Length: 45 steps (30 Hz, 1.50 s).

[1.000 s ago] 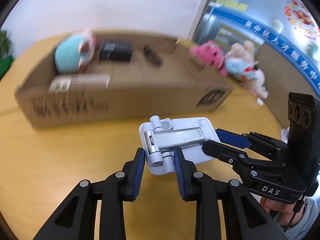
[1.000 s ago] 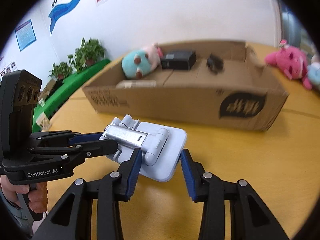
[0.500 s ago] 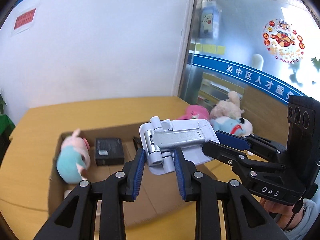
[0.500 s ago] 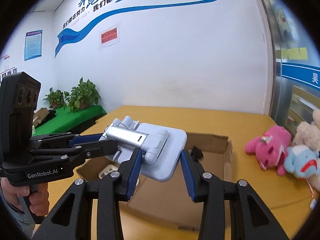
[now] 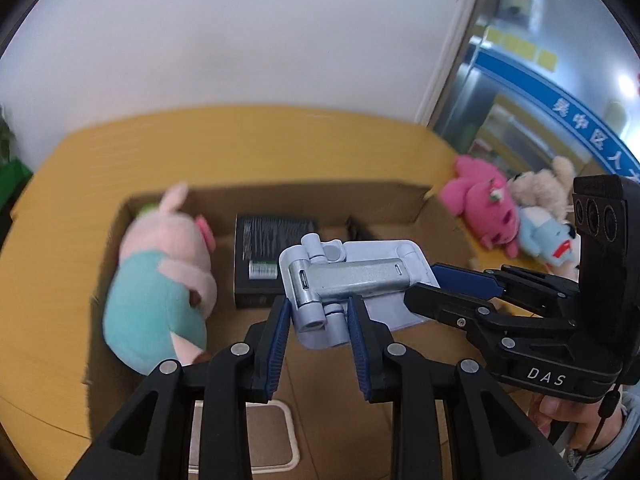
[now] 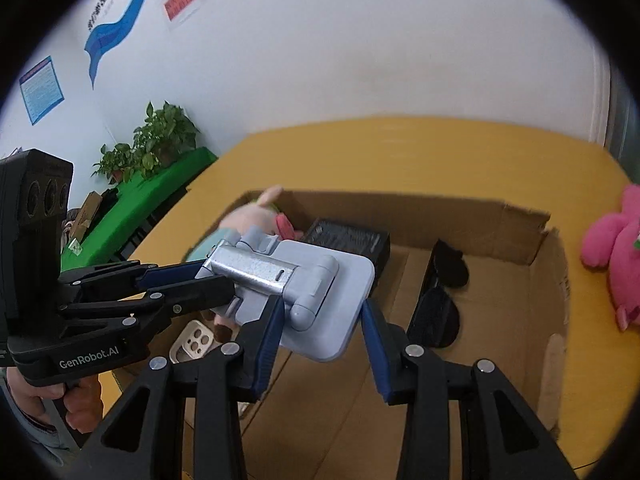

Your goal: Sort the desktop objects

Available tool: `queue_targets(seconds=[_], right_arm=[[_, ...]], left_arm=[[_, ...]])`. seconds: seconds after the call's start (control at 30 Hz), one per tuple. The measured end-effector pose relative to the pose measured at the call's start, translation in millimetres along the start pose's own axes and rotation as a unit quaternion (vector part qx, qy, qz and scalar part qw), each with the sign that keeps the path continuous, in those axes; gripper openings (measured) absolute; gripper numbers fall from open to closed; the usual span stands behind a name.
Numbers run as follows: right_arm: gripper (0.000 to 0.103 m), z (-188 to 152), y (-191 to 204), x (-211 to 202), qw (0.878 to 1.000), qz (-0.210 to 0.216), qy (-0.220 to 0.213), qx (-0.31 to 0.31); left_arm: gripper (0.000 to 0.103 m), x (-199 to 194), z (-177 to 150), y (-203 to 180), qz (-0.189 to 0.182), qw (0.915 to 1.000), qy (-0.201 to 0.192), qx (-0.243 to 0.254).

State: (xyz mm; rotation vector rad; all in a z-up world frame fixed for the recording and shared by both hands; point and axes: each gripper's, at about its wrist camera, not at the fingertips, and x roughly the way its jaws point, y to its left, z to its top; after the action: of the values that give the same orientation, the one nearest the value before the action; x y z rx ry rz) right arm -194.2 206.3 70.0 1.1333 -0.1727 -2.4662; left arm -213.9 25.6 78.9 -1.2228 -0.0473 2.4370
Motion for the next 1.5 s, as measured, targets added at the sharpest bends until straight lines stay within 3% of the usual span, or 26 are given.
queue_targets(seconds=[0.13,0.3,0.5,0.63,0.7,0.73,0.77,0.8,0.87,0.9,0.97,1.03,1.13,1.3,1.4,1.5], right_arm=[[0.039,-14,-19,48,0.997,0.011,0.074,0.027],[0.039,-23,-36,80,0.988,0.013,0.143,0.055],[0.041,-30,-33,106,0.975,0.001,0.217,0.056],[0.044,-29,-24,92,0.980,0.000,0.190,0.062],[0.055,-27,-9,66,0.987,-0.011,0.155,0.039],[0.068,-27,5,43,0.992,-0.027,0.122,0.011],[0.078,-30,17,20,0.995,-0.038,0.089,-0.011],[0.082,-34,27,-1,0.997,-0.046,0.059,-0.026],[0.083,-56,49,-50,0.996,-0.067,-0.027,-0.055],[0.084,-66,55,-66,0.993,-0.079,-0.065,-0.059],[0.091,-100,66,-93,0.981,-0.117,-0.145,-0.056],[0.100,-133,66,-102,0.968,-0.151,-0.193,-0.050],[0.103,-159,54,-95,0.959,-0.189,-0.207,-0.028],[0.103,-178,21,-72,0.961,-0.205,-0.187,0.004],[0.103,-186,23,-67,0.958,-0.220,-0.185,-0.002],[0.103,-189,26,-62,0.958,-0.213,-0.191,-0.013]], left_arm=[[0.027,40,-16,7,0.006,0.9983,0.057,-0.010],[0.025,75,-24,8,0.029,0.9927,0.117,-0.008],[0.025,92,-34,14,0.046,0.9870,0.153,-0.015],[0.028,66,-35,17,0.036,0.9914,0.123,-0.028],[0.032,34,-36,14,0.044,0.9959,0.078,-0.016],[0.036,8,-39,12,0.050,0.9980,0.038,-0.006],[0.050,-15,-43,11,0.059,0.9983,0.000,0.003],[0.071,-44,-52,7,0.075,0.9958,-0.051,0.014],[0.099,-84,-73,0,0.112,0.9842,-0.134,0.027],[0.103,-104,-91,-5,0.136,0.9743,-0.177,0.030],[0.103,-124,-118,-5,0.156,0.9639,-0.214,0.029],[0.103,-125,-137,-7,0.159,0.9624,-0.219,0.024],[0.103,-112,-164,-5,0.180,0.9598,-0.216,0.007],[0.103,-80,-185,0,0.207,0.9581,-0.197,0.013],[0.103,-64,-190,2,0.207,0.9605,-0.185,0.012],[0.103,-64,-196,2,0.200,0.9590,-0.201,0.011]])
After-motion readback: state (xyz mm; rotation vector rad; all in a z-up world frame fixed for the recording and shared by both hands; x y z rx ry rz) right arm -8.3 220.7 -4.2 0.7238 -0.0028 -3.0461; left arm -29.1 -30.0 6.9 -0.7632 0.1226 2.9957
